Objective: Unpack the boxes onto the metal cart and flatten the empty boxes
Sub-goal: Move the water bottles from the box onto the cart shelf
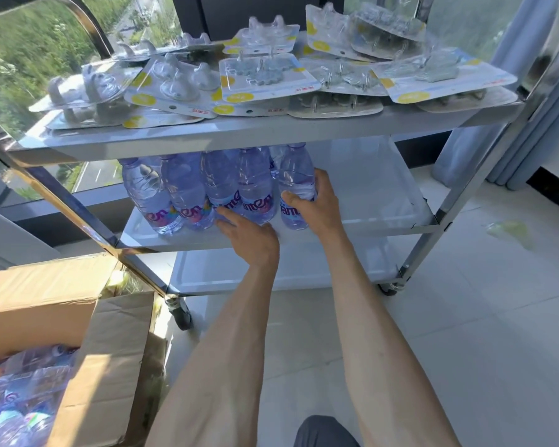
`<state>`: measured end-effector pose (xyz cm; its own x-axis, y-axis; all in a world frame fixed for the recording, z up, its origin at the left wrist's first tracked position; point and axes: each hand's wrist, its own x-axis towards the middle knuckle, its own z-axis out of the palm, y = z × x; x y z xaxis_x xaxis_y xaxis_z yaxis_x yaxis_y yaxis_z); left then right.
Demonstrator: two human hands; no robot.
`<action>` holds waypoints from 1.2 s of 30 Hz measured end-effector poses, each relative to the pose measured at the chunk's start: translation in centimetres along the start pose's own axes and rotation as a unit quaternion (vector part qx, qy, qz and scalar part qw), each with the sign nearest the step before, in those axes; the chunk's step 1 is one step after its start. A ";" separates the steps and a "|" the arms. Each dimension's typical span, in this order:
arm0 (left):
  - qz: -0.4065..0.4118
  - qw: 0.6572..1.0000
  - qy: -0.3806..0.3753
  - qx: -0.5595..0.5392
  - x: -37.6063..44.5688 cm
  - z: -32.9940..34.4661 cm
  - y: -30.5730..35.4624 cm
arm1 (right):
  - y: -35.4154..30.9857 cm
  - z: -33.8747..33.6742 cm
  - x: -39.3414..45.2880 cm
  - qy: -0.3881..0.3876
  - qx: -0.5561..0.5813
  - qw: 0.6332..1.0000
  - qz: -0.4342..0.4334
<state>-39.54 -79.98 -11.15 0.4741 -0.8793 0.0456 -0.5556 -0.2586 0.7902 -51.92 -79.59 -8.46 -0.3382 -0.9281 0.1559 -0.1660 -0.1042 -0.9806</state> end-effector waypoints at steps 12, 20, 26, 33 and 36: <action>0.008 1.000 -0.011 0.004 -0.1 -0.6 -0.4 | -0.3 0.0 -1.0 0.014 -0.003 1.000 -0.006; 0.012 1.000 -0.013 0.009 -0.1 -0.7 -0.5 | 0.2 -0.8 -1.2 0.266 -0.042 0.963 -0.029; 0.023 1.000 -0.011 0.010 0.1 -0.6 -1.0 | 1.2 -3.9 1.7 0.359 -0.066 0.931 -0.003; 0.023 1.000 -0.007 0.012 0.0 -0.4 -0.7 | 1.9 -5.1 2.7 0.330 -0.079 0.941 -0.007; 0.020 1.000 -0.006 0.013 0.0 -0.3 -0.7 | 1.5 -4.3 1.3 0.387 -0.101 0.916 0.039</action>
<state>-38.92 -79.64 -11.50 0.4431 -0.8938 0.0686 -0.5907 -0.2336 0.7723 -56.57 -79.47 -9.26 -0.8988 -0.3894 0.2011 -0.2550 0.0917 -0.9626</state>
